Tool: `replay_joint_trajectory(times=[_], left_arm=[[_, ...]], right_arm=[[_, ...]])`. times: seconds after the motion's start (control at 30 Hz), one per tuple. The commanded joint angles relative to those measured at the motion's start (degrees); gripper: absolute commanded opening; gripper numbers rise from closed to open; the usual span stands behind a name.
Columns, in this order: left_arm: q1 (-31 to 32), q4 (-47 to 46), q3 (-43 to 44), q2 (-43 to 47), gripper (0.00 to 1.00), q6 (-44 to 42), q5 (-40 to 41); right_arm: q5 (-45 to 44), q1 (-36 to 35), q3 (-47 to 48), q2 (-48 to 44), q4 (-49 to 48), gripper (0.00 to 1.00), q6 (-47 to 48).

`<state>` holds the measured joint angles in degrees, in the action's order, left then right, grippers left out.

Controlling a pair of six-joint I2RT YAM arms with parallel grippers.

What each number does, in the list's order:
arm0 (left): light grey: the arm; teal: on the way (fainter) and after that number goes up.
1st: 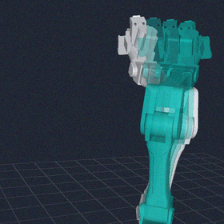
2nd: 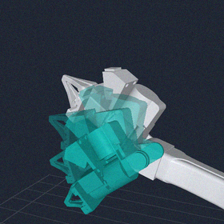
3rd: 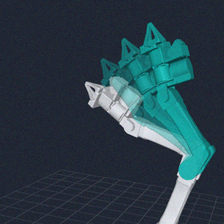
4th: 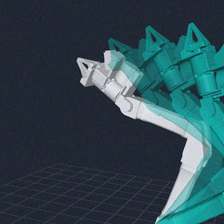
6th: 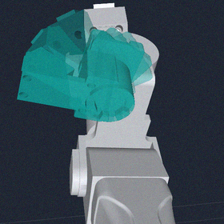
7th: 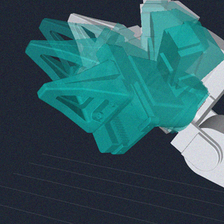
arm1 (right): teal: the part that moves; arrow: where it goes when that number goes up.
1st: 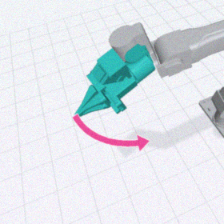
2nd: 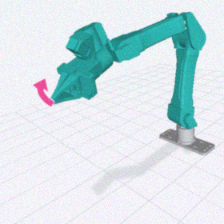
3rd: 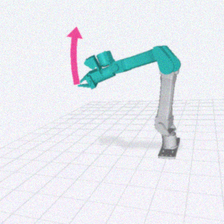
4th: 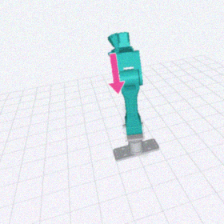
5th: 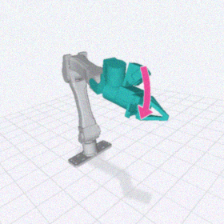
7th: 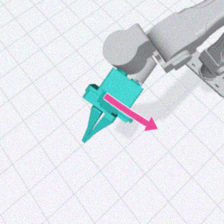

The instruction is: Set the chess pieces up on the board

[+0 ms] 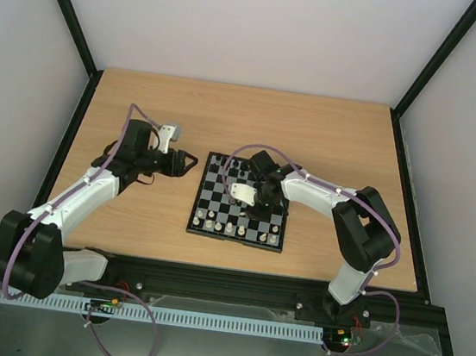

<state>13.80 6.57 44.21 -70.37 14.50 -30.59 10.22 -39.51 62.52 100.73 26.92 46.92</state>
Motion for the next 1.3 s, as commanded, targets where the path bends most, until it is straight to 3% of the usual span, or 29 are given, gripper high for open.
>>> replay_joint_trajectory(times=[0.0,0.3,0.43,0.63,1.0,1.27], left_arm=[[-0.4,-2.4,-0.4,-1.4,0.6,1.8,-1.9],[3.4,-6.3,-1.0,-4.6,0.59,12.8,-6.5],[5.8,-12.2,-1.1,-5.9,0.58,21.8,-10.8],[10.4,-19.4,-0.2,-9.3,0.57,28.6,-13.9],[15.9,-25.8,-2.7,-11.5,0.54,34.6,-15.2],[17.4,-26.7,-2.4,-13.3,0.43,35.4,-15.9]], right_arm=[[-0.8,-0.5,-1.5,-0.6,4.0,0.19,-1.3],[5.6,0.7,-0.9,-8.4,4.0,0.15,-11.3],[10.1,2.5,0.6,-10.9,4.1,0.15,-14.9],[17.8,5.3,1.9,-12.8,1.8,0.14,-21.0],[22.7,7.4,0.9,-15.3,-1.3,0.14,-24.5],[23.7,7.5,0.8,-17.0,-2.1,0.14,-25.5]])
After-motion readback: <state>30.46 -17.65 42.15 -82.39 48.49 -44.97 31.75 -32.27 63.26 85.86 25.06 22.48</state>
